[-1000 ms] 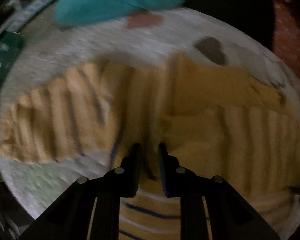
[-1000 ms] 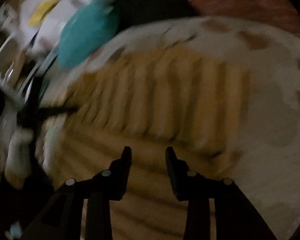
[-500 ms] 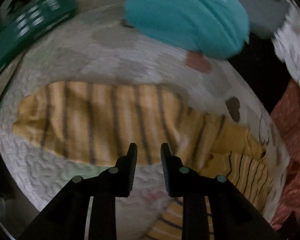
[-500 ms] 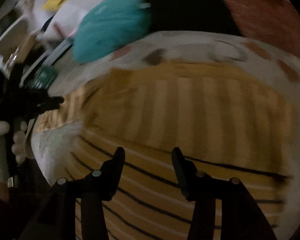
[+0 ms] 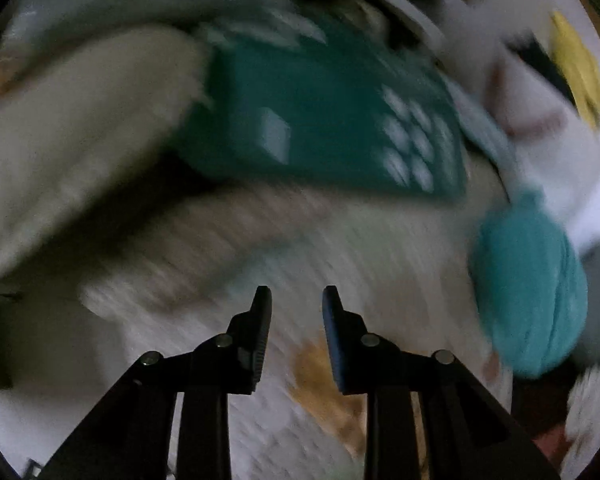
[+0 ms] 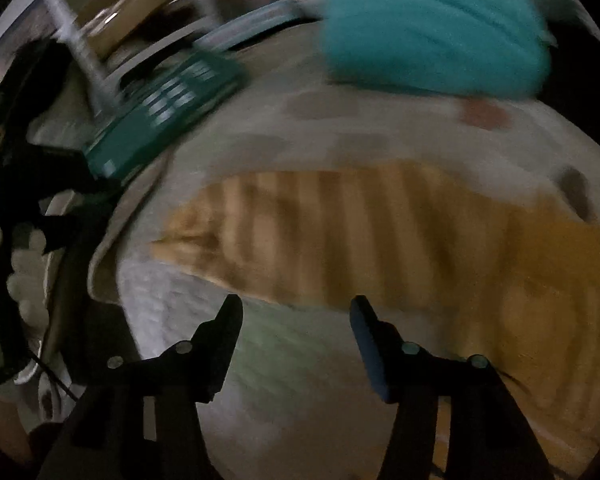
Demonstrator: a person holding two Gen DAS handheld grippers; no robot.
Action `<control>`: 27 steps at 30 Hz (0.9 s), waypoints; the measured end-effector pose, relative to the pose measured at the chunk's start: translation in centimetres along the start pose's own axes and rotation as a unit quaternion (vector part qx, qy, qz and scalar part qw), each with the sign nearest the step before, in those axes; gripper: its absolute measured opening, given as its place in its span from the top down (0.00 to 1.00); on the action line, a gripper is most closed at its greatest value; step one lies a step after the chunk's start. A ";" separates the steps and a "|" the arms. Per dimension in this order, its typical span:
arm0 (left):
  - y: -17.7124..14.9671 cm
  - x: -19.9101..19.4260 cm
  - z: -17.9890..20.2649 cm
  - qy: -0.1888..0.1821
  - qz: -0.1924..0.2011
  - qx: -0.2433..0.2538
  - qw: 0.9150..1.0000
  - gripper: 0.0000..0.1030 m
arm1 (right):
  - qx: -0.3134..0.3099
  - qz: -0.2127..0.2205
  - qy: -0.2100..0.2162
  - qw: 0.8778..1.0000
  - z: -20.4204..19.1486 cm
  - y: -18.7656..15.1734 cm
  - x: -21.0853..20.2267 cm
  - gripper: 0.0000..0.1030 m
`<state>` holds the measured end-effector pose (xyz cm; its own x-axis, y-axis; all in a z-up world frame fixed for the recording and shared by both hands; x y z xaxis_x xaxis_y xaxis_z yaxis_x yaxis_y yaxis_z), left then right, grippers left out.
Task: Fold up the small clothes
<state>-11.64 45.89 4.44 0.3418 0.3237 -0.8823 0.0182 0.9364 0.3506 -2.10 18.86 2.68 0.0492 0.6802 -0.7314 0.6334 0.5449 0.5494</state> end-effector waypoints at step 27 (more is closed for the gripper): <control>-10.0 -1.5 11.1 -0.114 -0.088 0.164 0.976 0.65 | 0.201 0.188 -0.195 0.941 17.1 -3.6 -22.5 0.91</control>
<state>-1.95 34.56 5.75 0.5063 0.0883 -0.8578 0.3829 0.8683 0.3154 7.69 -6.76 10.25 0.5589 0.5138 -0.6509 0.7513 0.0186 0.6597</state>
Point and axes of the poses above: each gripper's, at about its wrist camera, not at the fingertips, and x roughly the way its jaws point, z to its right, y to its top, the point moved 1 cm from there along x, roughly the way its jaws point, and after that the axes turned 9 degrees about y, right-handed, at the moved point
